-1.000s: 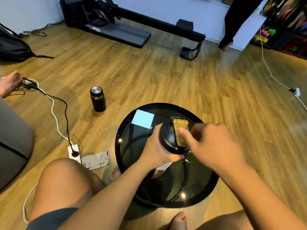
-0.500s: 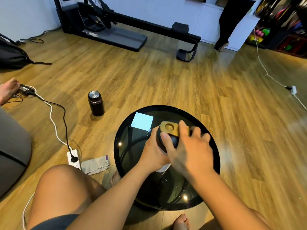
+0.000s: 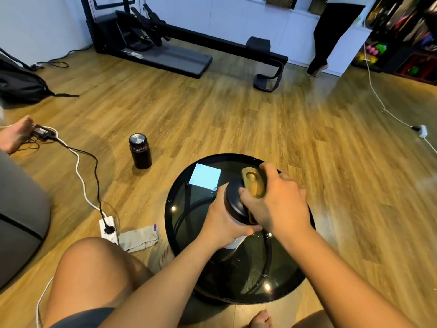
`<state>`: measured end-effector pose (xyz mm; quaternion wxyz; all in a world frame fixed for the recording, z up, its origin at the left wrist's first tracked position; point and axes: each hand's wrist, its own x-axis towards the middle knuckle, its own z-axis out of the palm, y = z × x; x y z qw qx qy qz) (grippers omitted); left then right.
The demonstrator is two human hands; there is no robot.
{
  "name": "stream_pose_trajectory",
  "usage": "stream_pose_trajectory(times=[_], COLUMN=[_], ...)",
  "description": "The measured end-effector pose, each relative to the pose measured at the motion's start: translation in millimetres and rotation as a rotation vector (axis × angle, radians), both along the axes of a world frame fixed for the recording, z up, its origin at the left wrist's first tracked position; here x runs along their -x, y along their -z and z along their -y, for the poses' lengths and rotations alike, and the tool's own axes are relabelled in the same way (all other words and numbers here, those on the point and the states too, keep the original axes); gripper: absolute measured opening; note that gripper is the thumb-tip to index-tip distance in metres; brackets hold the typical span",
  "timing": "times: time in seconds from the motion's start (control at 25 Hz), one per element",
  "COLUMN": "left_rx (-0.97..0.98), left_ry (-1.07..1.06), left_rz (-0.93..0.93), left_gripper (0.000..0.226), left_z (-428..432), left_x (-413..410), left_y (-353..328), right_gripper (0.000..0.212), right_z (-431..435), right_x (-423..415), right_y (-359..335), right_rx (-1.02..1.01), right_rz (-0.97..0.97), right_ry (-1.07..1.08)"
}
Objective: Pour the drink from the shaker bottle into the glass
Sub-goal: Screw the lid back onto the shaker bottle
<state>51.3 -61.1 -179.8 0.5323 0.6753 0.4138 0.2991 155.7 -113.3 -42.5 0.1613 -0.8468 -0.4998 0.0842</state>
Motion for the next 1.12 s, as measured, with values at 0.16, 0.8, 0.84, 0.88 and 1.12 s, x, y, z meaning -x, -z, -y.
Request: stream_pose_trajectory(times=[0.16, 0.8, 0.84, 0.88, 1.12], left_rx=[0.011, 0.053, 0.051, 0.058, 0.054], left_ry=[0.022, 0.048, 0.039, 0.027, -0.017], left_rz=[-0.015, -0.016, -0.021, -0.032, -0.107], left_gripper=[0.113, 0.123, 0.122, 0.121, 0.119], left_z=[-1, -2, -1, -1, 2], left_x=[1, 4, 4, 3, 2], left_y=[-1, -5, -6, -8, -10], right_gripper=[0.075, 0.1, 0.101, 0.103, 0.1], right_z=[3, -23, -22, -18, -10], right_x=[0, -40, -41, -37, -8], right_y=[1, -15, -13, -7, 17], right_rx=[0.021, 0.335, 0.306, 0.246, 0.058], right_rz=[0.062, 0.092, 0.078, 0.092, 0.251], right_ry=[-0.065, -0.633, -0.61, -0.534, -0.212])
